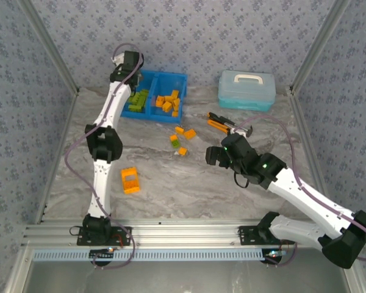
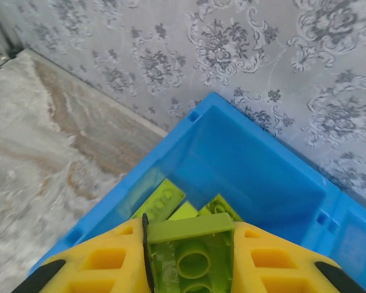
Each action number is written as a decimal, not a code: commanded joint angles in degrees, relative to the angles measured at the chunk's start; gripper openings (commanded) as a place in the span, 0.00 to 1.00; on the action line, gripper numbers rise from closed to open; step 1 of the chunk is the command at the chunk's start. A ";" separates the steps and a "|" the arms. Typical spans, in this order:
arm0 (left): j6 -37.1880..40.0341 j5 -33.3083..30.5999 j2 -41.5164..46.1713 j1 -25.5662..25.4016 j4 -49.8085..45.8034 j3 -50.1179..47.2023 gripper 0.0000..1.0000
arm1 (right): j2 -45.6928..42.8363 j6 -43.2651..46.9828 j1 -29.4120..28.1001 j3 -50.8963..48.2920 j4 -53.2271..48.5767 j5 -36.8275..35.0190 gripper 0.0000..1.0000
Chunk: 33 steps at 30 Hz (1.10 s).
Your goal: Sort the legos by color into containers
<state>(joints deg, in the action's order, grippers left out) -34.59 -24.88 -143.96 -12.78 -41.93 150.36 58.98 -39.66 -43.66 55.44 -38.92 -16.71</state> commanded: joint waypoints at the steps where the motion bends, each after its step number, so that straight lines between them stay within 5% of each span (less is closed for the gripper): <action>1: 2.56 0.90 -2.37 0.92 2.01 3.09 0.36 | 0.13 -0.68 -0.46 1.43 -1.66 -1.61 1.00; 6: 1.54 3.57 -2.39 1.92 5.39 3.56 0.58 | 0.68 -0.52 -0.47 1.51 -1.36 -1.48 1.00; 15: -2.97 9.08 13.64 0.92 -4.76 -0.40 0.69 | 5.27 3.09 -0.25 2.44 3.11 -2.32 1.00; 20: -2.91 15.64 34.94 -1.44 -1.53 -25.16 0.70 | 13.73 14.40 1.74 6.60 7.85 -2.06 1.00; 27: 1.77 29.75 66.41 -4.67 9.15 -66.80 0.81 | 30.87 31.35 5.52 16.61 13.70 10.89 1.00; 33: 7.41 35.78 79.75 -5.86 -1.09 -79.67 0.99 | 48.77 37.36 9.44 32.43 7.51 13.36 1.00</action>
<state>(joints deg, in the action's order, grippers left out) -31.48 5.32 -66.70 -18.17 -37.58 73.14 103.04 -8.45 -36.07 82.37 -28.36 -6.57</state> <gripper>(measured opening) 0.989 0.999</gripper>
